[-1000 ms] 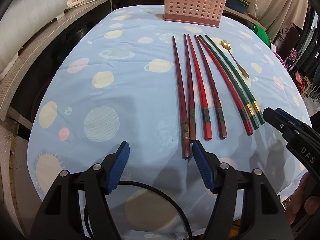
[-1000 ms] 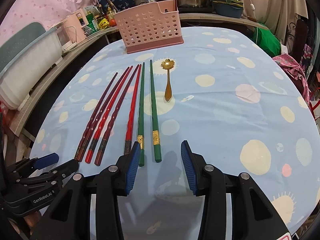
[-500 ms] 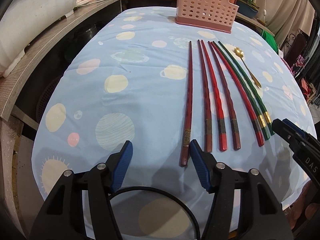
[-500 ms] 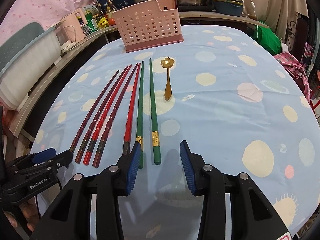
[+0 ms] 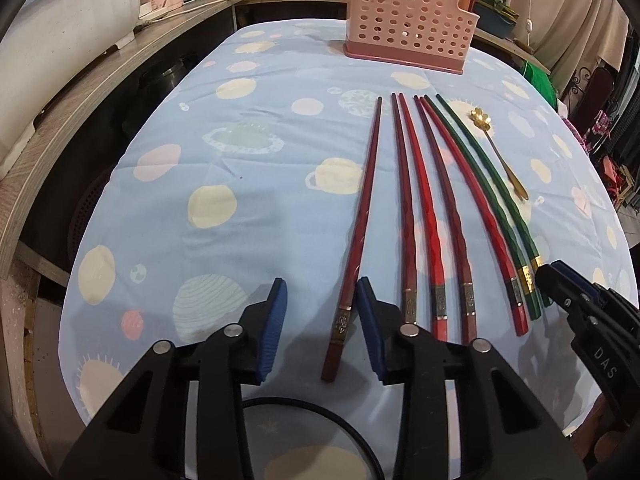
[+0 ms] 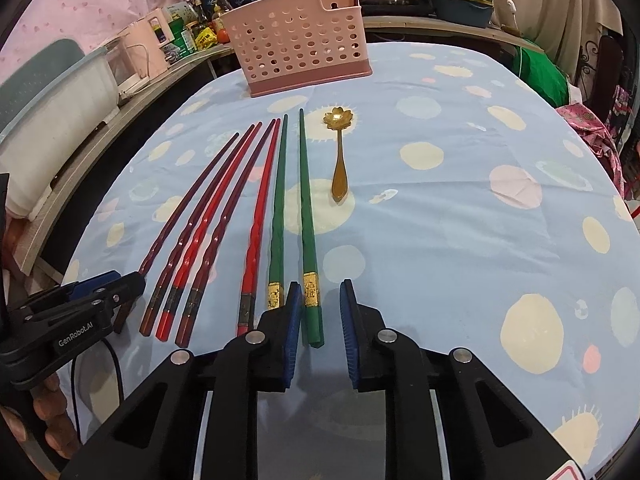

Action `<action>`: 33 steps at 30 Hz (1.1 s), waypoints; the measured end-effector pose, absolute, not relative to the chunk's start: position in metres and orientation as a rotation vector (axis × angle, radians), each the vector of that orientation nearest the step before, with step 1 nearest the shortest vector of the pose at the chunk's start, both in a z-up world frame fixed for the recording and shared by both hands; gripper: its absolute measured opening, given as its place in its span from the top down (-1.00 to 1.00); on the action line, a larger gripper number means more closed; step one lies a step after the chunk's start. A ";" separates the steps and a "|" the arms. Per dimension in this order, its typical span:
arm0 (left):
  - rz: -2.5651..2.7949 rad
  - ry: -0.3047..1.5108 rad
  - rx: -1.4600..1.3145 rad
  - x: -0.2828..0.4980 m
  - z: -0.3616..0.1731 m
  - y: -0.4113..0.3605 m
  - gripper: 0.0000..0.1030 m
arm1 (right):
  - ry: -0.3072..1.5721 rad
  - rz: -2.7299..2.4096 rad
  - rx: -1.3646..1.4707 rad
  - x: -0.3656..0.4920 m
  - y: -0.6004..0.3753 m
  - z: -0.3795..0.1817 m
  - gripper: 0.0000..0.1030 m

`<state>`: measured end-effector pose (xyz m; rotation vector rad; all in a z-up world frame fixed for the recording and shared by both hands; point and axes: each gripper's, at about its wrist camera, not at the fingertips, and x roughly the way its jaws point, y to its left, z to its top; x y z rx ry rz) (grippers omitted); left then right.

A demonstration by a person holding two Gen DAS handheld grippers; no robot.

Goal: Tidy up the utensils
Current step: 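Grasp a red chopstick with the left tool while the right tool grasps a green gold-banded chopstick, then lift both chopsticks into the pink basket and open both tools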

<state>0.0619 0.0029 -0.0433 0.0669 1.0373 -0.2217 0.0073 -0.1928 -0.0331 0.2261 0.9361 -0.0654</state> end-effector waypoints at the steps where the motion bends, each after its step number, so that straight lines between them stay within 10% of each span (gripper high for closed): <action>1: -0.224 1.037 0.066 0.063 -0.043 0.002 0.39 | 0.935 -0.065 0.223 0.008 -0.193 -0.033 0.66; 7: -0.253 1.051 0.052 0.067 -0.043 -0.001 0.81 | 0.928 -0.068 0.201 0.010 -0.191 -0.035 0.78; 33: -0.333 0.910 -0.081 0.083 0.065 0.001 0.87 | 0.719 -0.041 0.235 0.018 -0.211 0.067 0.86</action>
